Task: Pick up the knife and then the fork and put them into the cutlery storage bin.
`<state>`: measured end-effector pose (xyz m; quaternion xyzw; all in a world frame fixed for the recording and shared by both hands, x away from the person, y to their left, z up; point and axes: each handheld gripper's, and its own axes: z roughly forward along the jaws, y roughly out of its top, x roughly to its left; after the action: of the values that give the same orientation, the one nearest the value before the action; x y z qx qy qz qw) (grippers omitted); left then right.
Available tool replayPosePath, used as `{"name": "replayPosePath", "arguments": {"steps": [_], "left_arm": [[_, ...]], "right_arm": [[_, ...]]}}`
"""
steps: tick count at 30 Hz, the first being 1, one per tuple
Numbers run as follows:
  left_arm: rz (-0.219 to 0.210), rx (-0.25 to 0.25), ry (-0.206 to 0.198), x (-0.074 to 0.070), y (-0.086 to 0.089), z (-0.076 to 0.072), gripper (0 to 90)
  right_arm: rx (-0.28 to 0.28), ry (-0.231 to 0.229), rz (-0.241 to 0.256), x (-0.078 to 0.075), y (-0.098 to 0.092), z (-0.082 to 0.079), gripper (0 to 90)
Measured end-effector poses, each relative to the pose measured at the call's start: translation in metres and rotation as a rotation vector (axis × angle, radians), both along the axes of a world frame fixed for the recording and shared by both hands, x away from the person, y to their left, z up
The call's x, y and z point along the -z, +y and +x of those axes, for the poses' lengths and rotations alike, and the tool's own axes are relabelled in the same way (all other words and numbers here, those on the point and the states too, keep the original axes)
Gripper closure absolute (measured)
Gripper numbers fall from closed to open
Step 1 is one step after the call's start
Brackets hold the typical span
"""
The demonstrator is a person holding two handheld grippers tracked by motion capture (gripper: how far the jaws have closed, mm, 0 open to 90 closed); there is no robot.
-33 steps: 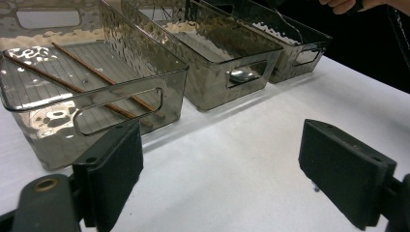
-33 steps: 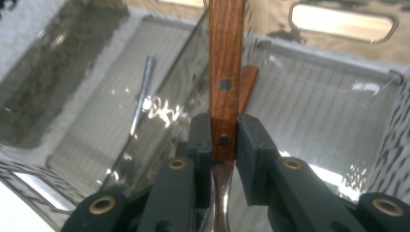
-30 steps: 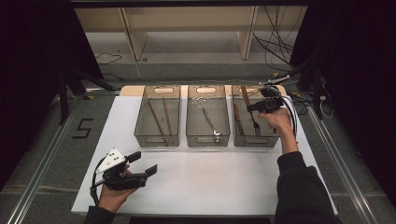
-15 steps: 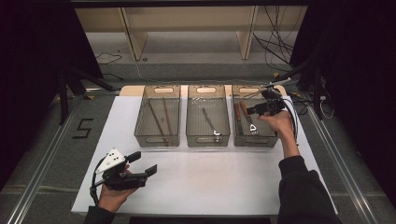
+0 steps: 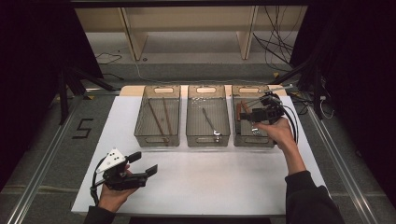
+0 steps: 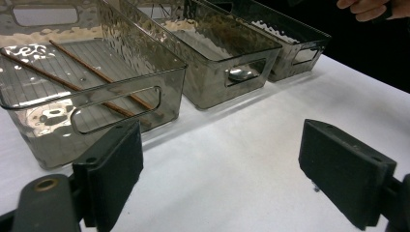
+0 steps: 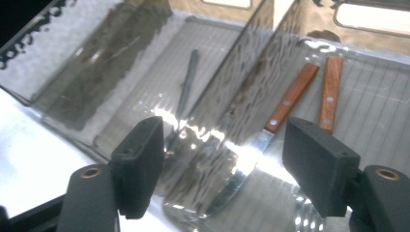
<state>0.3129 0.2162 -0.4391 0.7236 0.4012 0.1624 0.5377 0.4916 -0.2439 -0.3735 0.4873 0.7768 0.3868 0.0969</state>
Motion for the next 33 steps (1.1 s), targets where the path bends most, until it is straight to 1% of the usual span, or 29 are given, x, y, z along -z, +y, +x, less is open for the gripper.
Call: {"name": "replayPosePath", "arguments": {"steps": [3,5,10,11,16,20,25,26,28,33], "left_arm": [[-0.005,-0.002,0.001,0.0,0.0,0.0,15.6],[-0.004,-0.002,0.003,0.0,0.0,0.001,15.5],[-0.006,-0.005,0.006,0.0,-0.001,0.0,15.5],[0.0,-0.001,0.008,0.0,0.0,0.0,15.6],[0.001,0.001,0.015,0.001,0.0,0.001,15.6],[0.004,0.003,0.015,0.001,0.0,0.001,15.6],[0.004,0.002,0.018,0.001,-0.001,0.001,15.6],[0.004,0.002,0.019,0.001,-0.001,0.001,15.6],[0.005,0.002,0.019,0.001,-0.001,0.001,15.6],[0.006,0.004,0.024,0.003,-0.001,0.002,15.6]], "right_arm": [[-0.016,-0.029,0.032,-0.001,0.002,-0.012,29.8],[-0.03,-0.041,0.037,-0.001,0.005,-0.019,28.1],[-0.069,-0.084,0.051,0.0,0.013,-0.041,27.2],[-0.075,-0.092,0.06,0.0,0.014,-0.045,27.1],[-0.094,-0.114,0.069,0.006,0.019,-0.063,26.6],[-0.107,-0.132,0.099,0.009,0.02,-0.073,26.1],[-0.13,-0.148,0.125,0.015,0.023,-0.086,24.6],[-0.133,-0.151,0.126,0.016,0.024,-0.088,24.6],[-0.145,-0.172,0.125,0.02,0.025,-0.094,24.3],[-0.162,-0.181,0.144,0.027,0.028,-0.105,23.1]]}}
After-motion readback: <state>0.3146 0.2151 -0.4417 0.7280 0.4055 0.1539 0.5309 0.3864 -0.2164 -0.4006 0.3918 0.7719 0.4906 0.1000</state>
